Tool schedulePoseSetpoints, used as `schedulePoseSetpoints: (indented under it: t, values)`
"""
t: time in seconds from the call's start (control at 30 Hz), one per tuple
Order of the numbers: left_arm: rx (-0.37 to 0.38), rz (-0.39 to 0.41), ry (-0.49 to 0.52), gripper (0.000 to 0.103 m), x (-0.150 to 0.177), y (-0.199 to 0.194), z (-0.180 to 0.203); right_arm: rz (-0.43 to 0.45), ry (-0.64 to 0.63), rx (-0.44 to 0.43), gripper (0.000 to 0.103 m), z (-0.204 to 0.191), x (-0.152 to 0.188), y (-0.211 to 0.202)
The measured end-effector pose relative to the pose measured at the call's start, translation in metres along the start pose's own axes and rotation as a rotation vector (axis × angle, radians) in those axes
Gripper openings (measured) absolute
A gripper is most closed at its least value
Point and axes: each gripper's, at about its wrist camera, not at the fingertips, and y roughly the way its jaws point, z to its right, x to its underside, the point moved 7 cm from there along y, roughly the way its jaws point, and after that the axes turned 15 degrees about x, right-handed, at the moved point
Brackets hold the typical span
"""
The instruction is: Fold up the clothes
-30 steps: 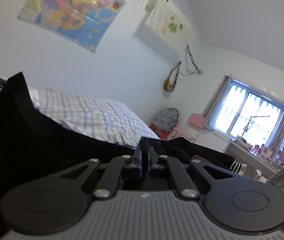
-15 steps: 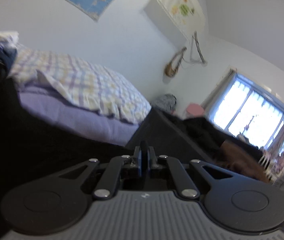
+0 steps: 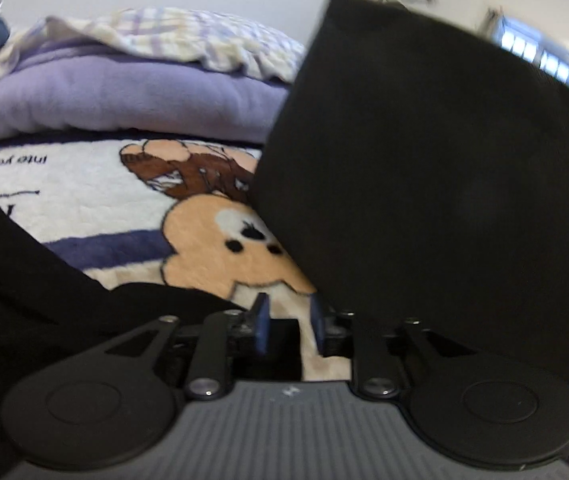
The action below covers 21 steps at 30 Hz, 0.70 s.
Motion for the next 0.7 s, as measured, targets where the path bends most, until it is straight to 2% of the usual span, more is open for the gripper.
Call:
schedulePoseSetpoints:
  t: [0.07, 0.23, 0.33, 0.4, 0.6, 0.7]
  values:
    - [0.048, -0.025, 0.001, 0.04, 0.005, 0.008, 0.007, -0.012, 0.024, -0.024, 0.033, 0.013, 0.002, 0.002]
    - [0.112, -0.034, 0.014, 0.038, 0.016, 0.018, 0.025, -0.06, 0.09, -0.128, 0.033, 0.036, 0.006, 0.001]
    - [0.113, -0.036, 0.03, 0.026, 0.023, 0.024, 0.033, -0.098, 0.143, -0.182, 0.033, 0.042, 0.01, 0.004]
    - [0.116, -0.018, 0.026, 0.006, 0.026, 0.025, 0.034, -0.131, 0.18, -0.206, 0.033, 0.043, 0.015, 0.009]
    - [0.144, 0.04, 0.014, 0.002, 0.025, 0.019, 0.031, -0.176, 0.284, -0.288, 0.033, 0.031, 0.023, 0.023]
    - [0.081, 0.099, 0.04, 0.002, 0.023, 0.016, 0.029, -0.174, 0.326, -0.313, 0.034, 0.026, 0.022, 0.026]
